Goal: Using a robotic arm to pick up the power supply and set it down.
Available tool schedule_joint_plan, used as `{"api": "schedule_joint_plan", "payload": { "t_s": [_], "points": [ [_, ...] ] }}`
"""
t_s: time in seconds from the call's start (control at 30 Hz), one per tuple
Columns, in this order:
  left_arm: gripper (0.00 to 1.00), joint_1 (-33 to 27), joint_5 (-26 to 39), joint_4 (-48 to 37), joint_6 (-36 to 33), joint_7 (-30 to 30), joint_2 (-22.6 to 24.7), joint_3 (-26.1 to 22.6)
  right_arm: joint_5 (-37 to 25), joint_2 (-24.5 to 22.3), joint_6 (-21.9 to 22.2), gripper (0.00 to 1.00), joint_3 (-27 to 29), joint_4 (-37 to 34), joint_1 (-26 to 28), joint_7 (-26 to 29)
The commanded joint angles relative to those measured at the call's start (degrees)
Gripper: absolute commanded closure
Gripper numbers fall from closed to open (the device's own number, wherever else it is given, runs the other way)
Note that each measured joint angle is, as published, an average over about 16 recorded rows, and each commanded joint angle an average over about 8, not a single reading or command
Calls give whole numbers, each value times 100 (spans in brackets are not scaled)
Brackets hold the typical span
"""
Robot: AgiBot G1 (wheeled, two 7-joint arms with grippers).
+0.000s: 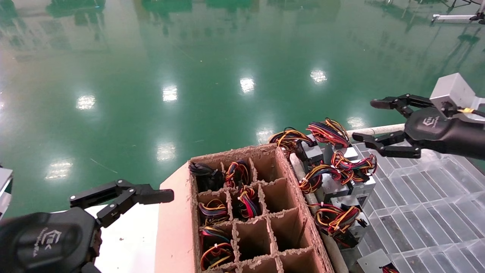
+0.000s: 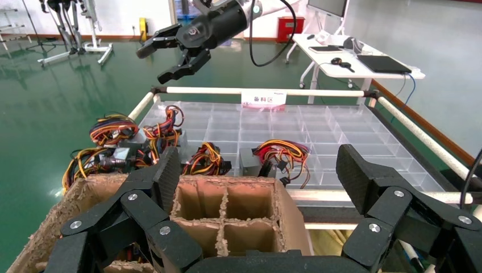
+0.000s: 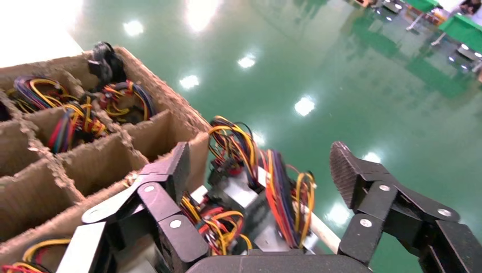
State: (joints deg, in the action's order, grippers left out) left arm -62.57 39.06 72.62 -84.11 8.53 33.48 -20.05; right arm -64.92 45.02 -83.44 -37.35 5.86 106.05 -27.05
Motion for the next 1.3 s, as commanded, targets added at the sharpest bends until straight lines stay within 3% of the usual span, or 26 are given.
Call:
{"api": "schedule_joint_plan", "payload": {
  "t_s": [0.03, 1.3],
  "points": [
    [0, 0, 0, 0, 0, 0, 0, 0, 89, -39, -9, 0, 83, 262, -172, 146],
    [0, -1, -2, -1, 1, -2, -1, -3, 1773, -769, -173, 0, 1641, 5208, -3421, 2907]
  ]
}}
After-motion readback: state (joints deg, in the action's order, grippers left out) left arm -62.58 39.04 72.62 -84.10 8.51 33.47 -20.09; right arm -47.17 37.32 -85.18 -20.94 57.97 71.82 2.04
